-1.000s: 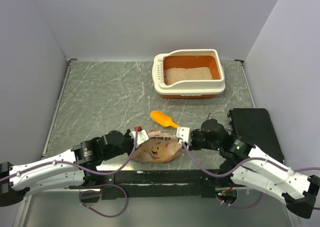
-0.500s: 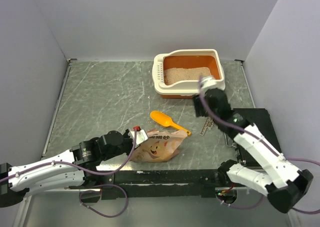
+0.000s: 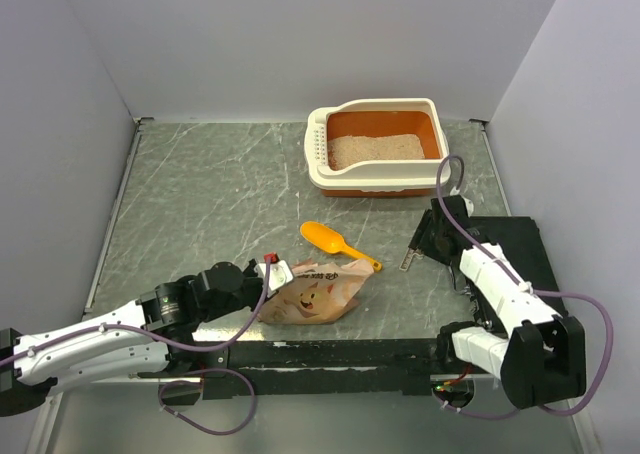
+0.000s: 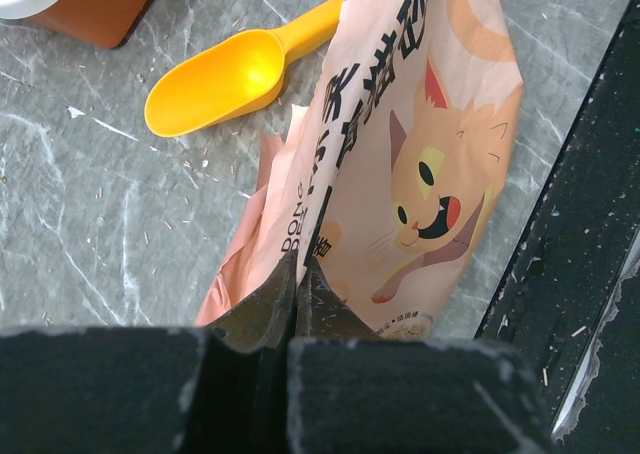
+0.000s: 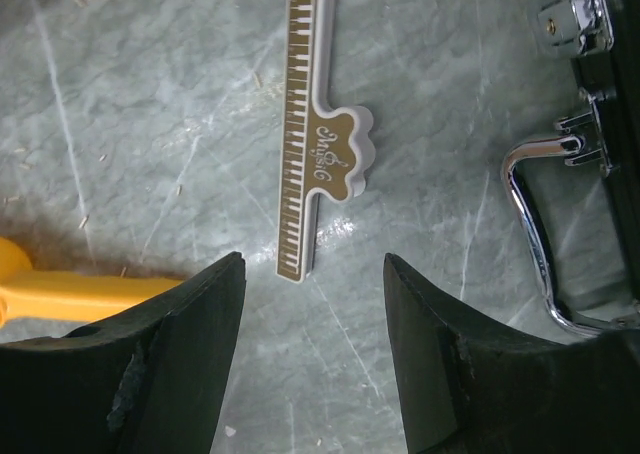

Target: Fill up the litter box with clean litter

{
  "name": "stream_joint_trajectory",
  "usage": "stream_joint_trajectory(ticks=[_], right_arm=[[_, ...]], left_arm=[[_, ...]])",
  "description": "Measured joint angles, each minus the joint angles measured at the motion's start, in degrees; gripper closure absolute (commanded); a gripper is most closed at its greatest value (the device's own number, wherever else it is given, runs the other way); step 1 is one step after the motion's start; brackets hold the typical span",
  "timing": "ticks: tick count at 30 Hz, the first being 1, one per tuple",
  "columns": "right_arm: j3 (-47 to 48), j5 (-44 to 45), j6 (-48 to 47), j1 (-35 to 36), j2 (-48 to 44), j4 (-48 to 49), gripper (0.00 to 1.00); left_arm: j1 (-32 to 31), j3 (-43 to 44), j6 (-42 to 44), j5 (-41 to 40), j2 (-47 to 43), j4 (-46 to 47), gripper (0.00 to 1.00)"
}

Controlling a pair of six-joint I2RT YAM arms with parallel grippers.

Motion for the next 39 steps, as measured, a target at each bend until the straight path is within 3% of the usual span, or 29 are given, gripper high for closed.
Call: stream_joint_trajectory(ticks=[15, 25, 39], right_arm=[[-3.7, -4.0, 2.9, -6.3, 6.6, 9.3, 0.52], [-4.1, -5.1, 2.0, -7.2, 9.6, 12.4, 0.54], [-4.2, -5.7, 1.8, -7.6, 12.2, 15.0, 0.64]], left_arm=[[0.1, 0.0, 0.0, 0.9, -0.4, -0.5, 0.99], [0.3, 0.0, 0.0, 0.8, 0.8, 0.2, 0.99], [0.3, 0.1, 0.0, 0.8, 1.4, 0.5, 0.99]])
